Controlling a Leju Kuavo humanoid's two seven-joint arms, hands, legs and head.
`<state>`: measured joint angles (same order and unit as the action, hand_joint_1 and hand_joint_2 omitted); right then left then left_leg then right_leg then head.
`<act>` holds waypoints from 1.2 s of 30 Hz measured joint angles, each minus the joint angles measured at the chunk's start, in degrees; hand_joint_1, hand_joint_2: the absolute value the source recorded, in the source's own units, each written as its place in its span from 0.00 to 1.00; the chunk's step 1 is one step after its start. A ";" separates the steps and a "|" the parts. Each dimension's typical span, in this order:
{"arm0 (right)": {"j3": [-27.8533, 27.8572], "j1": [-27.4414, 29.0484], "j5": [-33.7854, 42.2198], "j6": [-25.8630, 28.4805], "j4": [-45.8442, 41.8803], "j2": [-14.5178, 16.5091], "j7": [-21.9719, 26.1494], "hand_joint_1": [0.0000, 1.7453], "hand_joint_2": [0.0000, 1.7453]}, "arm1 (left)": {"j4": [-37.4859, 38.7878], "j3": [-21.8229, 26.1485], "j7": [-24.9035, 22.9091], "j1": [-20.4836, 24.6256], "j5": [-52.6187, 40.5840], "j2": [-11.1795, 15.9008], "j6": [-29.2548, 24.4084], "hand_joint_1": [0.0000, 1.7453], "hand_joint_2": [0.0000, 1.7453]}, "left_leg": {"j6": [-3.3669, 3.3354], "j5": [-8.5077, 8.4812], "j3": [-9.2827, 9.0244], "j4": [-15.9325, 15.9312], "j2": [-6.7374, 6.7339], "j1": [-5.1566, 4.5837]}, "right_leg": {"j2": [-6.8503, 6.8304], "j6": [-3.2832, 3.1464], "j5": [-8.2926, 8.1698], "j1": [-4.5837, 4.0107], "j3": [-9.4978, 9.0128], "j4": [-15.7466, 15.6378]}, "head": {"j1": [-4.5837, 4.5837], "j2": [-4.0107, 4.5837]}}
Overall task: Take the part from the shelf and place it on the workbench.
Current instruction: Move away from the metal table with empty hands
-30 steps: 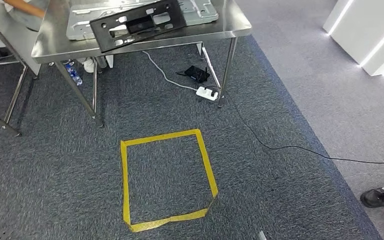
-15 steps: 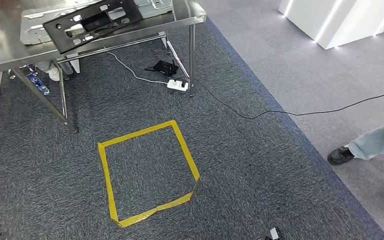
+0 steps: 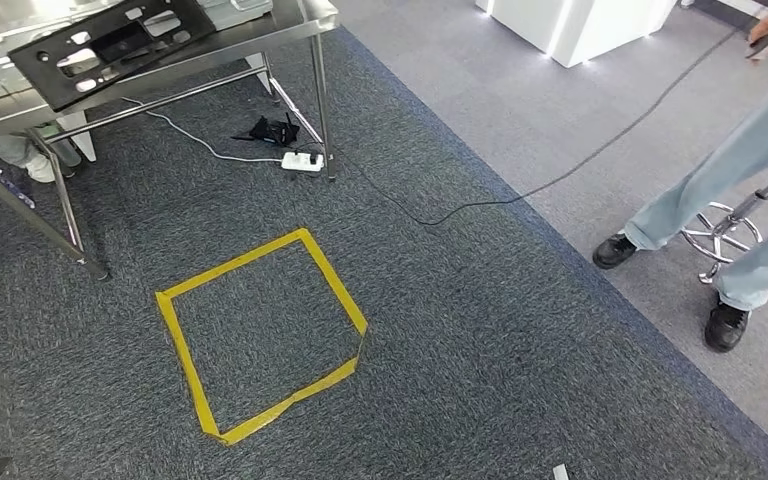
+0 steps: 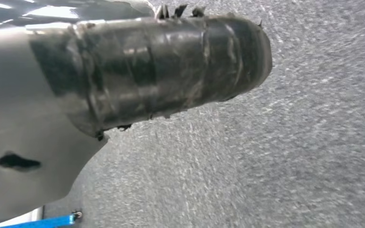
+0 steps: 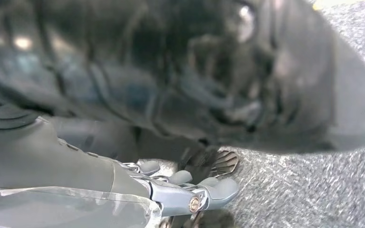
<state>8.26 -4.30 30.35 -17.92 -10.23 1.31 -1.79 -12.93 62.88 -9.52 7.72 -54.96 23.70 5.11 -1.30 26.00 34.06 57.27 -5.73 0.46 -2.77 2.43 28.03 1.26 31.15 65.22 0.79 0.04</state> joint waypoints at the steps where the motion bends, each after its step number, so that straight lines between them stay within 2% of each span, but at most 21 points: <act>1: 0.04 -0.08 -0.05 -0.02 0.00 0.38 0.11 0.00 0.00 | 0.02 0.00 0.66 0.01 0.50 -0.02 0.44 0.00 0.00 | 0.40 -0.22 0.38 0.51 -0.60 -0.02 | -1.07 -0.29 1.28 -0.18 -2.74 -4.22 | 0.04 0.00; 2: 0.07 -0.16 -0.08 -0.03 0.00 0.71 0.27 0.00 0.00 | 0.05 0.00 1.36 0.06 0.75 -0.09 1.01 0.00 0.00 | 0.81 -0.46 0.57 0.83 -1.22 0.07 | -1.66 -0.72 2.56 -0.50 -4.43 -7.23 | 0.08 0.00; 4: 0.09 -0.14 -0.19 -0.08 0.01 1.27 0.55 0.00 0.00 | 0.15 0.00 2.31 0.25 0.62 -0.44 1.97 0.00 0.00 | 1.78 -0.92 0.71 1.03 -2.23 0.51 | -0.72 -2.04 3.10 -0.98 -4.65 -9.20 | 0.11 0.00; 6: 0.10 0.06 -0.31 -0.18 0.04 1.61 0.63 0.00 0.00 | 0.30 0.00 2.78 0.23 0.24 -0.99 2.48 0.00 0.00 | 2.50 0.73 1.28 2.56 -0.14 1.05 | 0.55 -3.28 2.23 -1.12 -4.14 -9.37 | 0.20 0.00; 8: 0.10 0.10 -0.36 -0.24 0.07 1.81 0.63 0.00 0.00 | 0.41 0.00 2.98 -0.17 0.03 -1.30 2.60 0.00 0.00 | 2.76 4.93 3.16 7.94 3.58 1.19 | 1.72 -4.16 1.46 -1.23 -3.51 -9.43 | 0.34 0.00; 10: 0.13 0.09 -0.36 -0.25 0.07 1.84 0.63 0.00 0.00 | 0.46 0.00 3.00 -0.49 -0.06 -1.40 2.60 0.00 0.00 | 2.77 8.40 5.59 15.04 5.10 1.10 | 3.06 -4.59 0.89 -1.59 -2.74 -9.26 | 0.38 0.00; 11: 0.13 0.12 -0.37 -0.29 0.08 1.85 0.63 0.00 0.00 | 0.49 0.00 3.00 -0.54 -0.12 -1.47 2.64 0.00 0.00 | 2.70 8.70 5.95 16.85 5.33 1.06 | 3.81 -4.68 0.68 -1.79 -2.36 -9.09 | 0.38 0.00; 12: 0.14 0.15 -0.42 -0.33 0.08 1.87 0.64 0.00 0.00 | 0.53 0.00 2.96 -0.54 -0.16 -1.55 2.69 0.00 0.00 | 2.54 7.83 5.25 16.40 5.41 1.03 | 4.60 -4.70 0.54 -1.94 -2.13 -8.84 | 0.37 0.00; 15: 0.14 0.19 -0.73 -0.39 0.10 2.06 0.75 0.00 0.00 | 0.60 0.00 2.73 -0.45 -0.24 -1.61 2.67 0.00 0.00 | 1.73 3.25 -1.03 6.03 7.45 0.88 | 6.83 -4.49 0.49 -2.04 -1.49 -7.83 | 0.34 0.00; 18: 0.14 0.12 -0.99 -0.16 0.14 2.21 0.81 0.00 0.00 | 0.61 0.00 2.66 -0.57 -0.23 -1.52 2.32 0.00 0.00 | 1.40 2.87 -3.54 1.57 9.27 0.66 | 8.79 -3.66 0.11 -1.79 -0.32 -7.29 | 0.37 -0.01; 19: 0.14 0.17 -1.03 0.00 0.15 2.22 0.80 0.00 0.00 | 0.62 0.00 2.69 -0.60 -0.24 -1.51 2.25 0.00 0.00 | 1.27 2.84 -3.48 1.11 8.68 0.64 | 9.44 -3.32 -0.10 -1.73 -0.14 -7.24 | 0.43 -0.01; 21: 0.14 0.38 -0.87 0.37 0.19 2.22 0.79 0.00 0.00 | 0.62 0.00 3.01 -0.40 -0.43 -1.51 2.28 0.00 0.00 | 0.75 2.68 -3.61 0.21 7.27 0.79 | 8.23 -2.73 0.65 -1.81 0.76 -6.01 | 0.34 0.00; 23: 0.14 0.42 -0.36 0.62 0.20 2.20 0.76 0.00 0.00 | 0.62 0.00 3.63 -0.36 -0.90 -1.56 2.52 0.00 0.00 | 0.19 2.43 -3.71 -0.28 5.93 0.91 | 5.17 -2.22 3.55 -1.81 3.23 -1.04 | 0.03 0.00; 25: 0.14 0.35 0.38 0.62 0.21 2.05 0.57 0.00 0.00 | 0.62 -0.02 4.27 -0.47 -1.46 -1.56 2.86 0.00 0.00 | -0.05 2.45 -3.60 -0.26 4.59 0.81 | 3.62 -1.74 6.68 -1.43 6.86 6.45 | -0.14 0.00; 27: 0.14 0.42 1.15 0.55 0.23 1.51 -0.13 0.00 0.00 | 0.62 -0.28 5.03 -0.51 -1.93 -1.57 3.30 0.00 0.00 | -0.03 2.49 -3.57 -0.17 3.18 0.80 | 3.21 -1.32 6.41 -0.92 8.06 8.88 | -0.14 0.00; 29: 0.15 0.45 1.67 0.61 0.24 0.66 -0.94 0.00 0.00 | 0.62 -0.69 5.81 -0.49 -2.18 -1.56 3.58 0.00 0.00 | 0.20 2.64 -3.68 0.02 1.98 0.90 | 2.25 -1.00 2.68 -0.51 5.03 2.94 | -0.15 0.00; 30: 0.15 0.40 1.77 0.75 0.25 0.31 -1.16 0.00 0.00 | 0.62 -0.84 6.04 -0.49 -2.20 -1.50 3.62 0.00 0.00 | 0.47 2.80 -3.74 0.20 1.45 0.85 | 0.83 -0.92 1.26 -0.58 3.08 -1.02 | -0.18 0.00; 32: 0.16 0.27 1.84 1.06 0.25 -0.16 -1.29 0.00 0.00 | 0.62 -0.90 6.14 -0.51 -2.15 -1.37 3.67 0.00 0.00 | 1.16 3.08 -3.76 0.59 0.45 0.60 | -1.01 -1.37 -0.02 -0.92 0.97 -5.84 | -0.14 0.00; 33: 0.16 0.27 1.84 1.19 0.25 -0.31 -1.28 0.00 0.00 | 0.62 -0.90 6.08 -0.50 -2.12 -1.33 3.67 0.00 0.00 | 1.52 3.13 -3.78 0.66 -0.10 0.47 | -1.20 -1.72 0.13 -1.19 0.97 -6.39 | -0.15 0.00; 35: 0.16 0.42 1.84 1.26 0.25 -0.63 -1.21 0.00 0.00 | 0.62 -0.91 5.82 -0.41 -2.07 -1.34 3.71 0.00 0.00 | 2.11 3.27 -3.85 0.65 -0.97 0.59 | 0.20 -2.53 -0.23 -1.23 1.23 -6.54 | -0.13 0.00; 36: 0.16 0.50 1.84 1.24 0.25 -0.77 -1.13 0.00 0.00 | 0.62 -0.92 5.61 -0.35 -2.05 -1.37 3.76 0.00 0.00 | 2.34 3.82 -3.72 1.13 -0.49 0.72 | 0.84 -2.90 -0.43 -1.19 1.21 -6.67 | -0.08 0.00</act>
<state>8.41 -3.80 32.18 -16.68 -9.99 0.54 -2.92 -12.31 61.96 -3.91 7.36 -57.02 22.33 8.87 1.04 29.82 30.34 58.40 -6.22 1.17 -1.93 -0.47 27.60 0.07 32.35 58.56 0.71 0.04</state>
